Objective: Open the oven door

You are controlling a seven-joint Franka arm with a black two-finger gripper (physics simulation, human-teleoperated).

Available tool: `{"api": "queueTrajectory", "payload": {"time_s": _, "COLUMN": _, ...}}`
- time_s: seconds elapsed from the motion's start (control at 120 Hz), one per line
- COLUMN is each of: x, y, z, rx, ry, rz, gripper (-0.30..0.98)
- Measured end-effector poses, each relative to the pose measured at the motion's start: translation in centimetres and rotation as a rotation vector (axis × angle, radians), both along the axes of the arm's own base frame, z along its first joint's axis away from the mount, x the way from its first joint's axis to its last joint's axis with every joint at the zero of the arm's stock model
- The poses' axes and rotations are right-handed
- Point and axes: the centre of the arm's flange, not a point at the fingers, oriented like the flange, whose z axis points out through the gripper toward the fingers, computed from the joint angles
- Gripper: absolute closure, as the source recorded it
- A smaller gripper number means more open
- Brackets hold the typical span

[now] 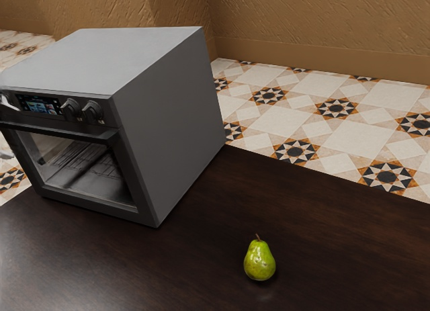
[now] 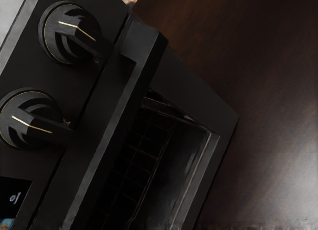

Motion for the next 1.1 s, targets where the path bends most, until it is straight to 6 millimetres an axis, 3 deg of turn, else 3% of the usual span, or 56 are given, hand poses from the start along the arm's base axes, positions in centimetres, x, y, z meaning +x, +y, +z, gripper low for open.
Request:
{"api": "queueTrajectory", "payload": {"time_s": 0.092, "x": -1.9, "y": 1.8, "z": -1.5, "rx": 0.04, "ry": -0.033, "rz": -0.049, "gripper": 0.0}}
{"api": "queueTrajectory", "payload": {"time_s": 0.35, "x": -1.6, "y": 2.4, "z": -2.9, "rx": 0.234, "ry": -0.055, "rz": -0.196, "gripper": 0.0}}
{"api": "queueTrajectory", "payload": {"time_s": 0.567, "x": 0.8, "y": 2.6, "z": -4.4, "rx": 0.323, "ry": -0.021, "rz": -0.301, "gripper": 0.0}}
{"api": "queueTrajectory", "payload": {"time_s": 0.725, "x": 2.2, "y": 3.8, "z": -5.9, "rx": 0.357, "ry": 0.009, "rz": -0.338, "gripper": 0.0}}
{"api": "queueTrajectory", "payload": {"time_s": 0.908, "x": 3.4, "y": 4.2, "z": -6.0, "rx": 0.4, "ry": 0.019, "rz": -0.375, "gripper": 0.0}}
{"api": "queueTrajectory", "payload": {"time_s": 1.1, "x": 3.2, "y": 5.8, "z": -6.6, "rx": 0.412, "ry": 0.027, "rz": -0.382, "gripper": 0.0}}
